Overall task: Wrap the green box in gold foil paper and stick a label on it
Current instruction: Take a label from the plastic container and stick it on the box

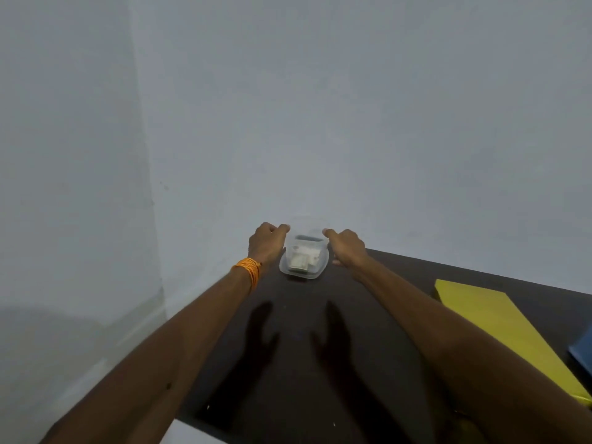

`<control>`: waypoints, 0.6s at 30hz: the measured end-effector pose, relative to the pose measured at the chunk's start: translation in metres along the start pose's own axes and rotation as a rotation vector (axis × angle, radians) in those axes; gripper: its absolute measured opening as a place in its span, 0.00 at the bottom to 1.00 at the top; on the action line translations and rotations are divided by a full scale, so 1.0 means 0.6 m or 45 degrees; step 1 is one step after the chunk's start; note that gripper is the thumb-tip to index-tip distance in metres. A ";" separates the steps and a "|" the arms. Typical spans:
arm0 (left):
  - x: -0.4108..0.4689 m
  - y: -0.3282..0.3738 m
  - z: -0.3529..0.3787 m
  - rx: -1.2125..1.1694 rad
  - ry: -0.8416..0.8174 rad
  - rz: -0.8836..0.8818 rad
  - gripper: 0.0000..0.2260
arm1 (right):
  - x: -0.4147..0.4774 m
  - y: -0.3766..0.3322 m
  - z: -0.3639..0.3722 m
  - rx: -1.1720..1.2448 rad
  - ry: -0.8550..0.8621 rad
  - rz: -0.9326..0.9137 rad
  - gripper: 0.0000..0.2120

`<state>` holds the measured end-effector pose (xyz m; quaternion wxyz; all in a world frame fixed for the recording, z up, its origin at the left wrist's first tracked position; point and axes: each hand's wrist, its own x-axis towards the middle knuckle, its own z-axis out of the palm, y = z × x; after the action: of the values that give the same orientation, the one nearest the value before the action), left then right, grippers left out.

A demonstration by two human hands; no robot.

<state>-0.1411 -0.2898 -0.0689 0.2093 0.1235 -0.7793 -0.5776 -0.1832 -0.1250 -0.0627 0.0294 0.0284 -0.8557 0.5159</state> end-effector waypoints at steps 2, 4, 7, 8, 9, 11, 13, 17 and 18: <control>0.017 -0.008 0.013 0.029 -0.050 -0.026 0.12 | 0.034 0.011 0.014 0.022 -0.011 0.020 0.31; 0.036 -0.019 0.029 0.028 -0.127 -0.070 0.18 | 0.059 0.021 0.021 0.022 -0.007 0.014 0.28; 0.053 -0.032 0.043 0.014 -0.198 -0.110 0.25 | 0.067 0.028 0.025 0.014 0.005 0.018 0.17; 0.057 -0.037 0.048 0.002 -0.202 -0.119 0.26 | 0.066 0.029 0.026 0.022 0.006 0.025 0.14; 0.061 -0.042 0.051 -0.011 -0.200 -0.127 0.25 | 0.065 0.032 0.026 0.041 0.005 0.027 0.12; 0.055 -0.045 0.052 -0.025 -0.171 -0.117 0.18 | 0.057 0.033 0.026 0.071 0.012 0.029 0.11; 0.038 -0.039 0.051 -0.016 -0.125 -0.081 0.13 | 0.049 0.033 0.023 0.108 0.006 0.029 0.09; -0.006 -0.021 0.045 0.013 -0.071 -0.013 0.14 | 0.019 0.029 0.006 0.162 0.002 0.016 0.09; -0.019 -0.016 0.042 0.022 -0.068 0.007 0.14 | 0.006 0.027 -0.002 0.160 -0.003 0.007 0.10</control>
<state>-0.1434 -0.2663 -0.0861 0.1889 0.1076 -0.7900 -0.5733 -0.1883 -0.1164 -0.0762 0.0252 0.0283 -0.8217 0.5687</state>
